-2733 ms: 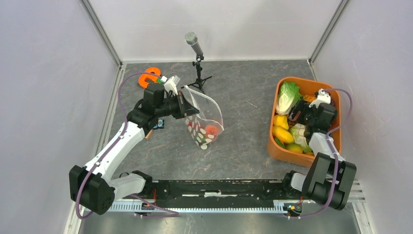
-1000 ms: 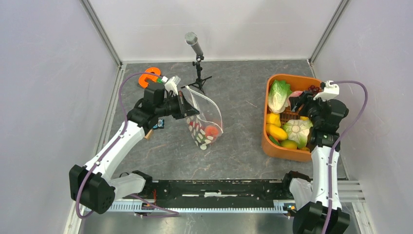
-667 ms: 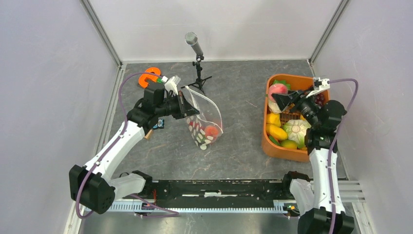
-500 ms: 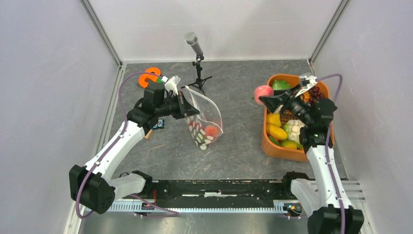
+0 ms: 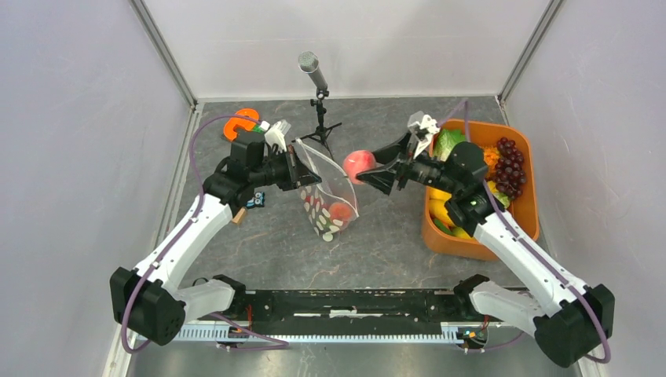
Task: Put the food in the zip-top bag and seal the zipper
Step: Place the fake fruit in the zipper food storage bag.
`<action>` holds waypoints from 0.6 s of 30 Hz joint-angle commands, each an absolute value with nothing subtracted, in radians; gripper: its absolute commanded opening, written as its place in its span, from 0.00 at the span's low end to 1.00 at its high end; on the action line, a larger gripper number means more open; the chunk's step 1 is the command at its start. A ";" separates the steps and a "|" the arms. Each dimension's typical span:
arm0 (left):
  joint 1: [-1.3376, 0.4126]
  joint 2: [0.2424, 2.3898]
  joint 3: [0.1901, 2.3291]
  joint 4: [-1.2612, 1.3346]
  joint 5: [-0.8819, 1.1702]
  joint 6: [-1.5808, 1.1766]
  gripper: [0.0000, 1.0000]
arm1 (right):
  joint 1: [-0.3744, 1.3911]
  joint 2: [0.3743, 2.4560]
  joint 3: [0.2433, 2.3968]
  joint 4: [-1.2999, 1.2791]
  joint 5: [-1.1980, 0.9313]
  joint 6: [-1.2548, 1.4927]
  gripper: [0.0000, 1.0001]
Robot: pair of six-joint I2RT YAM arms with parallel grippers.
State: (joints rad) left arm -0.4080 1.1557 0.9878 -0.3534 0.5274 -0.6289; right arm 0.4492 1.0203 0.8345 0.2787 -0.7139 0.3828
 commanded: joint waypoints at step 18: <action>-0.408 1.111 1.066 -0.411 0.515 -0.578 0.02 | 0.768 1.285 1.050 0.045 -0.280 0.079 0.34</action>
State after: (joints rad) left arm -0.4068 1.1370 1.0367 -0.4225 0.5167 -0.6125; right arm 0.7540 1.2625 0.9947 0.0769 -0.3508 0.1230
